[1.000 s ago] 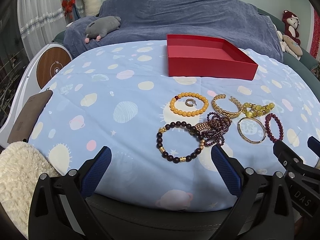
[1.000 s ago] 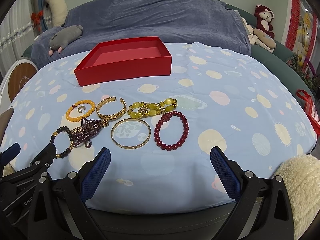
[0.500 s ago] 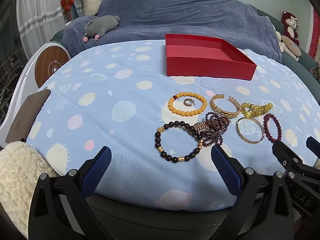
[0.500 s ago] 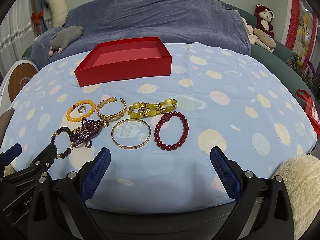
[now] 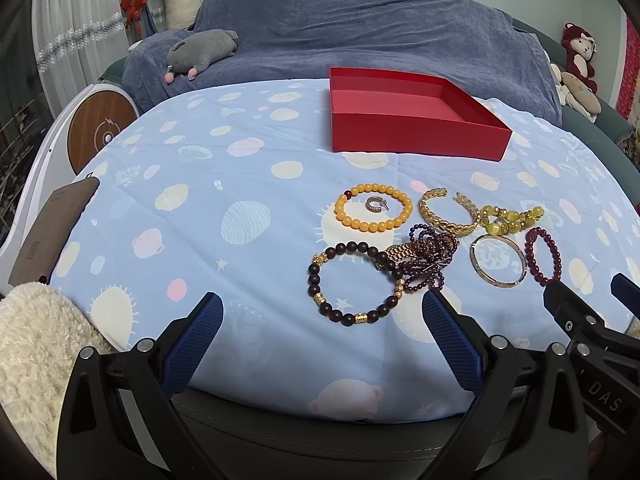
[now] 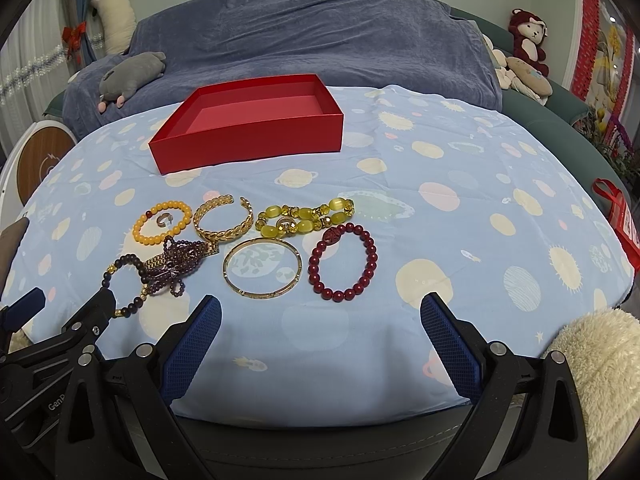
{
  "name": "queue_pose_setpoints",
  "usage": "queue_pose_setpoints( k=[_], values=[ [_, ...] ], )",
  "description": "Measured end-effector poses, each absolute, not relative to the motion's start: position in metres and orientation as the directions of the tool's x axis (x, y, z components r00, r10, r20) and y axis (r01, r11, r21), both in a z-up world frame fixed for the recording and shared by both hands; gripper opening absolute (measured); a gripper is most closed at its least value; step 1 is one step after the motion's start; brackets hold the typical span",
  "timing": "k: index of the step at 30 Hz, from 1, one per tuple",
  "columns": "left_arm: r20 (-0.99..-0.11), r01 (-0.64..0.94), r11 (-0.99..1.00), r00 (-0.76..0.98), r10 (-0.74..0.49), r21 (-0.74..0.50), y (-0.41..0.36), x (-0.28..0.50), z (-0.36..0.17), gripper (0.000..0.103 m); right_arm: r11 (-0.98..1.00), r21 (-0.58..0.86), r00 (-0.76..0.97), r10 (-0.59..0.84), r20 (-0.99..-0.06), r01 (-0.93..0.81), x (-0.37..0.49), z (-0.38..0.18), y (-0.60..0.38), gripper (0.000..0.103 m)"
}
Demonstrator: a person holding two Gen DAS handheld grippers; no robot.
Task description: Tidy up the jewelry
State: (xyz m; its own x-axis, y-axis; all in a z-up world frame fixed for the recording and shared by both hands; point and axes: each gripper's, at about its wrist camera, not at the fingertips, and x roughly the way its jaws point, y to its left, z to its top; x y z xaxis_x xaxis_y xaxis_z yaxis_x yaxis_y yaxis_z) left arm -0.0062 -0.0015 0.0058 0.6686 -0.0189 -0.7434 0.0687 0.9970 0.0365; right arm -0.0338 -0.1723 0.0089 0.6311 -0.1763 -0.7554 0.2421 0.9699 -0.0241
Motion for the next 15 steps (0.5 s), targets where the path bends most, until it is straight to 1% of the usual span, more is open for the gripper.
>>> queue_pose_setpoints(
  k=[15],
  values=[
    [-0.748,0.076,0.997,0.662,-0.038,0.017,0.0006,-0.0050,0.0047,0.095,0.970,-0.024,0.632,-0.177,-0.755,0.242,-0.0339,0.0091,-0.1724,0.096]
  ],
)
